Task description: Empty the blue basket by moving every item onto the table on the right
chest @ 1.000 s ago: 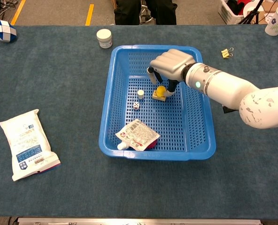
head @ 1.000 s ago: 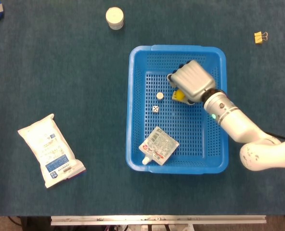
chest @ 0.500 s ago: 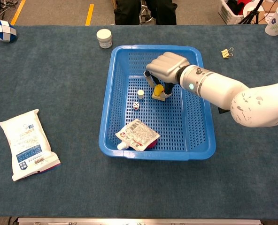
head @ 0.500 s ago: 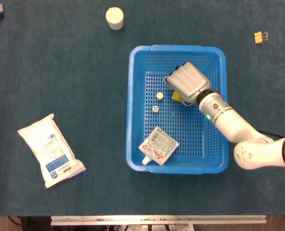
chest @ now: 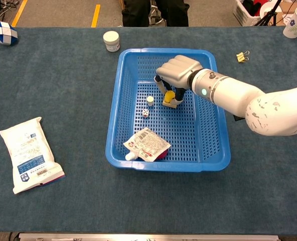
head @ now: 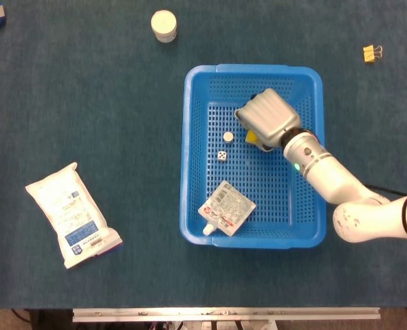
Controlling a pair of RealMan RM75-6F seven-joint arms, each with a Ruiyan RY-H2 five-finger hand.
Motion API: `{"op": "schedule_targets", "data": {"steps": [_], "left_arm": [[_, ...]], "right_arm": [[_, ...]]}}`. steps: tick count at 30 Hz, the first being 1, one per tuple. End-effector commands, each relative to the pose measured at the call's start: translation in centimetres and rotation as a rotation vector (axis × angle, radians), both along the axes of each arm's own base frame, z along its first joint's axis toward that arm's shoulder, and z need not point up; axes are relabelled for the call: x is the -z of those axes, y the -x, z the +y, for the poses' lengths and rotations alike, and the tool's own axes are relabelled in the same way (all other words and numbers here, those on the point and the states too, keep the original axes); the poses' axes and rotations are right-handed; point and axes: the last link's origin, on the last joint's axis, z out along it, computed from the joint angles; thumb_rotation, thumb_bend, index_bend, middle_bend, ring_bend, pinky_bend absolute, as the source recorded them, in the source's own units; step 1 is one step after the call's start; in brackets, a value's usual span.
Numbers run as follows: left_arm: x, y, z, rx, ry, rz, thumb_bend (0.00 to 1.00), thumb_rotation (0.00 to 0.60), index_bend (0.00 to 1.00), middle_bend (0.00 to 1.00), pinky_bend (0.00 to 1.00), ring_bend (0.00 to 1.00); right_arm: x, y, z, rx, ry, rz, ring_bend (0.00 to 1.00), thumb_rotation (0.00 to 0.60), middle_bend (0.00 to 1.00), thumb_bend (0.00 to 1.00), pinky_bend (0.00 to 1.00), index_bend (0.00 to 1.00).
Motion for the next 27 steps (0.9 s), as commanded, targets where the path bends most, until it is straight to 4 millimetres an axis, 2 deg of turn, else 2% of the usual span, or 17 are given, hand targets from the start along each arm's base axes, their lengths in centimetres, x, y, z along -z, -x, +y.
{"op": "schedule_targets", "data": {"steps": [1, 3, 7, 12, 15, 19, 22, 27], "left_arm": [[-0.1, 0.0, 0.0, 0.0, -0.003, 0.001, 0.3, 0.6, 0.39, 0.28, 0.15, 0.26], [-0.1, 0.0, 0.1, 0.001, -0.002, 0.003, 0.3, 0.6, 0.39, 0.28, 0.15, 0.26], [-0.1, -0.1, 0.2, 0.005, -0.001, 0.005, 0.3, 0.6, 0.39, 0.28, 0.15, 0.26], [-0.1, -0.1, 0.4, 0.01, 0.0, 0.0, 0.3, 0.6, 0.39, 0.28, 0.15, 0.26], [0.1, -0.1, 0.7, 0.015, 0.007, -0.002, 0.3, 0.6, 0.39, 0.28, 0.15, 0.26], [0.4, -0.4, 1.0, 0.034, 0.019, -0.005, 0.3, 0.6, 0.39, 0.28, 0.15, 0.26], [0.6, -0.6, 1.1, 0.046, 0.026, -0.006, 0.3, 0.6, 0.39, 0.28, 0.15, 0.26], [1.4, -1.2, 1.0, 0.066, 0.065, -0.004, 0.3, 0.6, 0.39, 0.28, 0.15, 0.26]], "right_arm": [[-0.9, -0.7, -0.1, 0.0, 0.007, -0.04, 0.4, 0.6, 0.54, 0.25, 0.47, 0.57], [-1.9, -1.3, -0.1, -0.008, 0.017, -0.068, 0.4, 0.6, 0.54, 0.25, 0.47, 0.57], [-5.5, -2.1, -0.2, -0.014, 0.046, -0.131, 0.4, 0.6, 0.54, 0.25, 0.47, 0.57], [-11.0, -1.0, 0.2, -0.006, 0.106, -0.162, 0.4, 0.6, 0.54, 0.25, 0.47, 0.57], [-14.3, 0.6, 0.7, 0.013, 0.155, -0.16, 0.4, 0.6, 0.54, 0.25, 0.47, 0.57], [-18.1, 3.9, 1.5, 0.052, 0.223, -0.12, 0.4, 0.6, 0.54, 0.25, 0.47, 0.57], [-19.9, 6.7, 2.5, 0.111, 0.245, -0.107, 0.41, 0.6, 0.54, 0.25, 0.47, 0.57], [-21.9, 11.0, 4.2, 0.209, 0.266, -0.105, 0.41, 0.6, 0.55, 0.25, 0.47, 0.57]]}}
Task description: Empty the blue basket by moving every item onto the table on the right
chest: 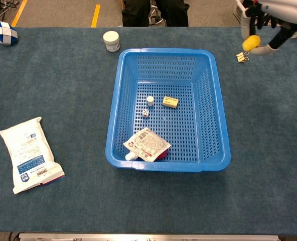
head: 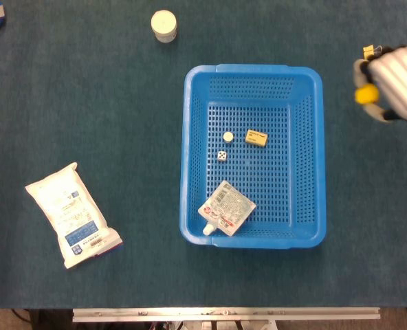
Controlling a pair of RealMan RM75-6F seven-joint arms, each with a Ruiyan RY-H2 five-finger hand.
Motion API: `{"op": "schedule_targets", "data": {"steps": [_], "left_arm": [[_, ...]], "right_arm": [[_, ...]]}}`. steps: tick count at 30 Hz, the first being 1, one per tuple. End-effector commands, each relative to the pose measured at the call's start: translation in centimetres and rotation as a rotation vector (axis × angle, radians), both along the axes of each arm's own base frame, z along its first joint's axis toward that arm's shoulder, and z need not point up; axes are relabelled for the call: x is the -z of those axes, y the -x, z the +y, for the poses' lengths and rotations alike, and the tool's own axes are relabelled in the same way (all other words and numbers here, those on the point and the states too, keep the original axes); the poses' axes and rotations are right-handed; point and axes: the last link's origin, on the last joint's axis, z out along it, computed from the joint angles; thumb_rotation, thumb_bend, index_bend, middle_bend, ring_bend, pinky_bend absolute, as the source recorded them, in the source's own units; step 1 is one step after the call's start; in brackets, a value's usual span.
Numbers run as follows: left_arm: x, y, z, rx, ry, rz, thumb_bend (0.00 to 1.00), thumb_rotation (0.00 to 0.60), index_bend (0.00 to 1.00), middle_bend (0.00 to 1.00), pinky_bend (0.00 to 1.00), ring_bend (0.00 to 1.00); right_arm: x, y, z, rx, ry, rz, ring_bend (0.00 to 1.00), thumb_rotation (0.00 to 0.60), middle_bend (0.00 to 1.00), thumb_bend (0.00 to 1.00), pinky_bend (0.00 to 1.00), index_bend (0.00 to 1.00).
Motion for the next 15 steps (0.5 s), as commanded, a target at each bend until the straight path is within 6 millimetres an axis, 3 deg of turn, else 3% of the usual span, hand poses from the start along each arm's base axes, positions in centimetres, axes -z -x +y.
{"op": "schedule_targets", "data": {"steps": [1, 8, 15], "left_arm": [[0.6, -0.4, -0.1, 0.016, 0.034, 0.002, 0.3, 0.6, 0.39, 0.28, 0.15, 0.26], [1.5, -0.9, 0.0, 0.035, 0.066, -0.004, 0.3, 0.6, 0.39, 0.28, 0.15, 0.26], [1.9, -1.3, 0.0, 0.044, 0.076, -0.009, 0.3, 0.6, 0.39, 0.28, 0.15, 0.26]], "right_arm": [[-1.6, 3.9, 1.9, 0.079, 0.009, 0.006, 0.41, 0.6, 0.55, 0.25, 0.47, 0.57], [-2.0, 8.1, 3.3, 0.127, 0.007, 0.038, 0.41, 0.6, 0.55, 0.25, 0.47, 0.57], [1.2, 10.7, 3.4, 0.144, -0.046, 0.072, 0.41, 0.6, 0.54, 0.25, 0.47, 0.57]]}}
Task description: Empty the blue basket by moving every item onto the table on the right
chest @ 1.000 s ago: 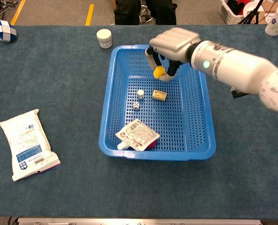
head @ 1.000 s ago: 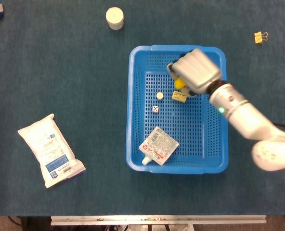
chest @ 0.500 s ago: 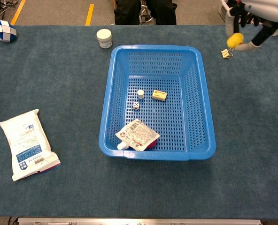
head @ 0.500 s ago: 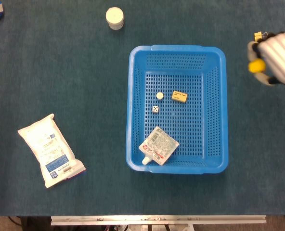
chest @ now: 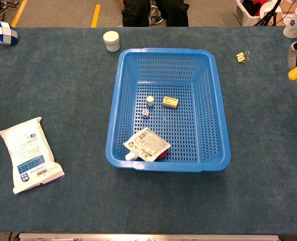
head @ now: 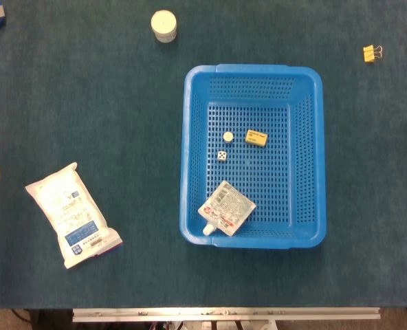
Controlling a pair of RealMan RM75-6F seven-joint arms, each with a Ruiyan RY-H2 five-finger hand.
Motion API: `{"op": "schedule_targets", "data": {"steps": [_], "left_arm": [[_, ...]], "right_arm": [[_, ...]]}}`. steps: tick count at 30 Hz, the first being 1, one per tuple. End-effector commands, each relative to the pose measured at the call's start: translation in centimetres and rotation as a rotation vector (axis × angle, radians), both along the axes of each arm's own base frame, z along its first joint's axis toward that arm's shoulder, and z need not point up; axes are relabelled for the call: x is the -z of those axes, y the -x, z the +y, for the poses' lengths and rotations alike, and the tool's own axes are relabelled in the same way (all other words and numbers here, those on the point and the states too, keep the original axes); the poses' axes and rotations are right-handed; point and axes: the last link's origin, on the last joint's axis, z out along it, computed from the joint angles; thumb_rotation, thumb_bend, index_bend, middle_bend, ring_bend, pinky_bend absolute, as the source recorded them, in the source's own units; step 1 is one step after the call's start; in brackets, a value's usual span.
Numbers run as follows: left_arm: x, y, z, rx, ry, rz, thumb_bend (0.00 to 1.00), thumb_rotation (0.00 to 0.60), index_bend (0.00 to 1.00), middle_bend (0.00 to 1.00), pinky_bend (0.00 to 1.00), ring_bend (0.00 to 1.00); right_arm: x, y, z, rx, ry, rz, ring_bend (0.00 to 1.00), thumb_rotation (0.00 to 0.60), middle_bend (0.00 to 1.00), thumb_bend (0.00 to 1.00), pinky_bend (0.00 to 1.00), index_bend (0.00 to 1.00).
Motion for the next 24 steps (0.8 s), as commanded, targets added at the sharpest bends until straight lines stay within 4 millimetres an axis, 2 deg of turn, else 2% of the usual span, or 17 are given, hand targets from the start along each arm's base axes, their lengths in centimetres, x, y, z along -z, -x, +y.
{"op": "schedule_targets", "data": {"steps": [1, 4, 10, 15, 18, 22, 24], "left_arm": [[0.2, -0.2, -0.2, 0.006, 0.006, -0.002, 0.3, 0.6, 0.39, 0.28, 0.15, 0.26], [0.3, -0.2, -0.3, 0.004, 0.012, -0.002, 0.3, 0.6, 0.39, 0.28, 0.15, 0.26], [0.5, -0.3, -0.5, 0.002, 0.011, -0.002, 0.3, 0.6, 0.39, 0.28, 0.15, 0.26], [0.6, -0.4, -0.6, -0.005, 0.011, 0.0, 0.3, 0.6, 0.39, 0.28, 0.15, 0.26], [0.6, -0.4, -0.6, -0.005, 0.006, 0.001, 0.3, 0.6, 0.39, 0.28, 0.15, 0.26], [0.5, -0.6, -0.6, -0.005, -0.003, 0.004, 0.3, 0.6, 0.39, 0.28, 0.15, 0.26], [0.4, -0.6, -0.6, -0.006, -0.006, 0.006, 0.3, 0.6, 0.39, 0.28, 0.15, 0.26]], "right_arm": [[2.1, 1.3, 0.1, 0.024, -0.035, -0.003, 0.41, 0.6, 0.54, 0.25, 0.47, 0.55], [3.3, 1.7, -0.2, 0.03, -0.053, -0.003, 0.39, 0.6, 0.5, 0.25, 0.47, 0.46], [4.4, 1.8, -1.0, 0.022, -0.073, 0.035, 0.29, 0.6, 0.39, 0.25, 0.44, 0.25], [4.2, 0.3, -1.4, -0.007, -0.073, 0.0, 0.27, 0.6, 0.36, 0.25, 0.44, 0.19], [3.4, -1.7, -1.7, -0.04, -0.06, -0.067, 0.28, 0.6, 0.38, 0.25, 0.44, 0.21], [2.1, -5.7, -2.0, -0.142, -0.059, -0.151, 0.34, 0.6, 0.45, 0.25, 0.48, 0.33], [1.8, -7.3, -2.1, -0.19, -0.07, -0.166, 0.37, 0.6, 0.47, 0.25, 0.49, 0.36]]}}
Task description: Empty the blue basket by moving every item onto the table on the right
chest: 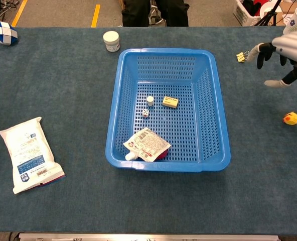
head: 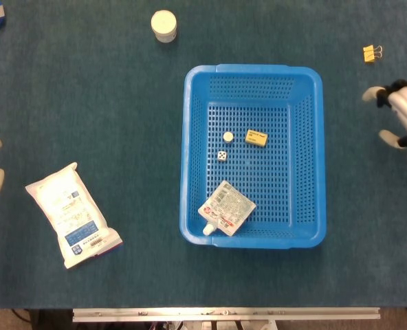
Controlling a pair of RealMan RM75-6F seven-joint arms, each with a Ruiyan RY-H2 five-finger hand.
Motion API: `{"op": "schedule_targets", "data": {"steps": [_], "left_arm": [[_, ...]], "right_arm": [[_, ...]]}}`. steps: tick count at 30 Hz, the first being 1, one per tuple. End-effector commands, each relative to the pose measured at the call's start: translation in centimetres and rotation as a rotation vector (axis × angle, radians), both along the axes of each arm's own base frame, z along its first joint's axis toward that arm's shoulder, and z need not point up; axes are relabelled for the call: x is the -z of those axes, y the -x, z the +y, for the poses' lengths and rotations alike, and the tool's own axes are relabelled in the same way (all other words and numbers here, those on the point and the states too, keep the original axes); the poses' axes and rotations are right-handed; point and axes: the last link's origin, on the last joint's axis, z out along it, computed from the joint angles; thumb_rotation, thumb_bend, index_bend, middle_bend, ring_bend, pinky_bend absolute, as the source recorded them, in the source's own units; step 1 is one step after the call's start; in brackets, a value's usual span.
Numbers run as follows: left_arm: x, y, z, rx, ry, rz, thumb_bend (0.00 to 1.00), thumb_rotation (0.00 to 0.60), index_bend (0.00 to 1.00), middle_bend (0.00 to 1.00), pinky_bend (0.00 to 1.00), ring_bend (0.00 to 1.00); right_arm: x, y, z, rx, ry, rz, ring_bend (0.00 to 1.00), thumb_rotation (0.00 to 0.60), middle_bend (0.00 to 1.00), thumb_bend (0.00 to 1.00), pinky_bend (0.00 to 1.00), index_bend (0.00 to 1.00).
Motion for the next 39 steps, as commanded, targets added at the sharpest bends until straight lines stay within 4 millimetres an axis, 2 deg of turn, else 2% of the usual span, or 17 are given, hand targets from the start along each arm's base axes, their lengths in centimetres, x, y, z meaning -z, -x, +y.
{"op": "schedule_targets", "data": {"steps": [1, 6, 9, 13, 21, 28, 39], "left_arm": [[0.0, 0.0, -0.1, -0.002, -0.002, 0.0, 0.3, 0.6, 0.39, 0.28, 0.15, 0.26], [-0.3, -0.2, -0.2, -0.002, -0.012, 0.002, 0.3, 0.6, 0.39, 0.28, 0.15, 0.26], [-0.5, -0.2, -0.5, -0.003, -0.019, 0.006, 0.3, 0.6, 0.39, 0.28, 0.15, 0.26], [-0.9, -0.3, -0.7, -0.003, -0.032, 0.009, 0.3, 0.6, 0.39, 0.28, 0.15, 0.26], [-1.9, -0.3, -1.3, -0.014, -0.06, 0.021, 0.3, 0.6, 0.39, 0.28, 0.15, 0.26], [-2.0, -0.5, -1.3, -0.007, -0.058, 0.024, 0.3, 0.6, 0.39, 0.28, 0.15, 0.26], [-1.7, -0.5, -1.2, -0.01, -0.037, 0.025, 0.3, 0.6, 0.39, 0.28, 0.15, 0.26]], "right_arm": [[-0.9, -4.1, -0.6, -0.111, -0.007, -0.054, 0.37, 0.6, 0.48, 0.25, 0.49, 0.37], [0.7, -7.8, -1.5, -0.186, -0.07, -0.059, 0.38, 0.6, 0.49, 0.25, 0.49, 0.4], [2.4, -9.6, -2.4, -0.234, -0.094, -0.033, 0.38, 0.6, 0.49, 0.25, 0.49, 0.42], [5.7, -11.5, -3.4, -0.258, -0.131, -0.008, 0.38, 0.6, 0.49, 0.25, 0.49, 0.43], [11.0, -13.6, -4.3, -0.275, -0.173, 0.038, 0.38, 0.6, 0.49, 0.25, 0.49, 0.43], [14.5, -14.4, -4.3, -0.28, -0.21, 0.078, 0.38, 0.6, 0.49, 0.25, 0.49, 0.43], [18.2, -15.2, -4.1, -0.308, -0.21, 0.135, 0.38, 0.6, 0.49, 0.25, 0.49, 0.43]]}}
